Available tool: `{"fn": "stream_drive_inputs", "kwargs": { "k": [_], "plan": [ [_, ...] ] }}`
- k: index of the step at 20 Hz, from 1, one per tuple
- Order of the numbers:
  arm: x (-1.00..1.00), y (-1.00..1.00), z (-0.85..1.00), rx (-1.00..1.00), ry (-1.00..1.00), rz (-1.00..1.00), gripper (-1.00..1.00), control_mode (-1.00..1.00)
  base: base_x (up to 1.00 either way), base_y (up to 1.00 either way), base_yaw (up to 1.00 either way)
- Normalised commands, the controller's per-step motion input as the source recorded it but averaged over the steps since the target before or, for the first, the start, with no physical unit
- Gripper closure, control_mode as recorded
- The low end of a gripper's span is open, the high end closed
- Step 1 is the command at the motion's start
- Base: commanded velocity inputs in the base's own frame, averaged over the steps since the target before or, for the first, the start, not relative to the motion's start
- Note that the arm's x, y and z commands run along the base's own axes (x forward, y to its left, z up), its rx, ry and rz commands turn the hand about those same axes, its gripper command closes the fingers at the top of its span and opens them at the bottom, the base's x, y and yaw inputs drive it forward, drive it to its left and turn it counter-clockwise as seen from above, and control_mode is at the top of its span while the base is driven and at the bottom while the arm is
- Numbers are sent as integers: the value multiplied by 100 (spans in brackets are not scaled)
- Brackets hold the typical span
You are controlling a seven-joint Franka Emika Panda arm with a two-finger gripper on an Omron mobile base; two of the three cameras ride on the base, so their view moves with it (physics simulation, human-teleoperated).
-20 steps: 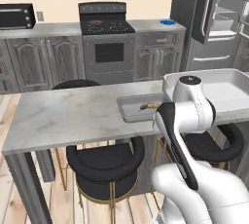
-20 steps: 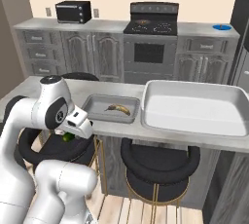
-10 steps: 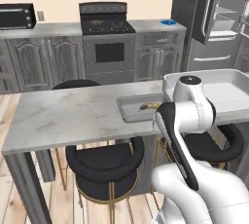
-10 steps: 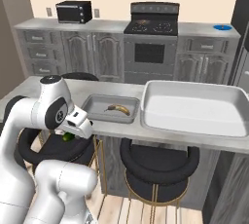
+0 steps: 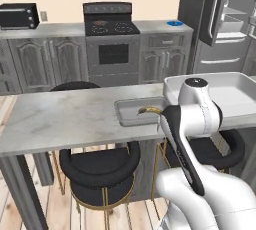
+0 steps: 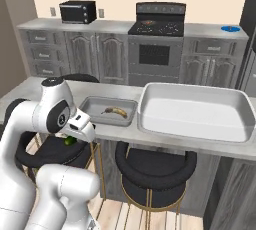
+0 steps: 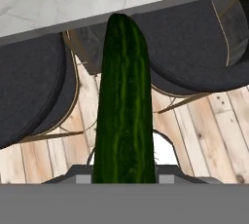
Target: Place the cold items (banana and cucumber) from the fridge in one tupperware on the dining counter. Place the warm items (hot dog and kebab skewer) in the stove area in another tupperware.
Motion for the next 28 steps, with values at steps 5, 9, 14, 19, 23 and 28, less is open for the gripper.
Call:
{"fn": "stream_drive_inputs", "kwargs": {
  "k": [5, 9, 14, 19, 23, 28],
  "plan": [
    [20, 0, 0, 0, 0, 0, 100, -100, 8, -3, 1],
    [43, 0, 4, -2, 0, 10, 100, -100, 0, 0, 0],
    [27, -7, 24, -6, -7, 43, 100, -100, 0, 0, 0],
    [94, -7, 3, 9, 0, 76, 100, -100, 0, 0, 0],
    [96, -1, 7, 0, 1, 69, 100, -100, 0, 0, 0],
    [100, 0, 0, -12, 2, 48, 100, -100, 0, 0, 0]
  ]
}}
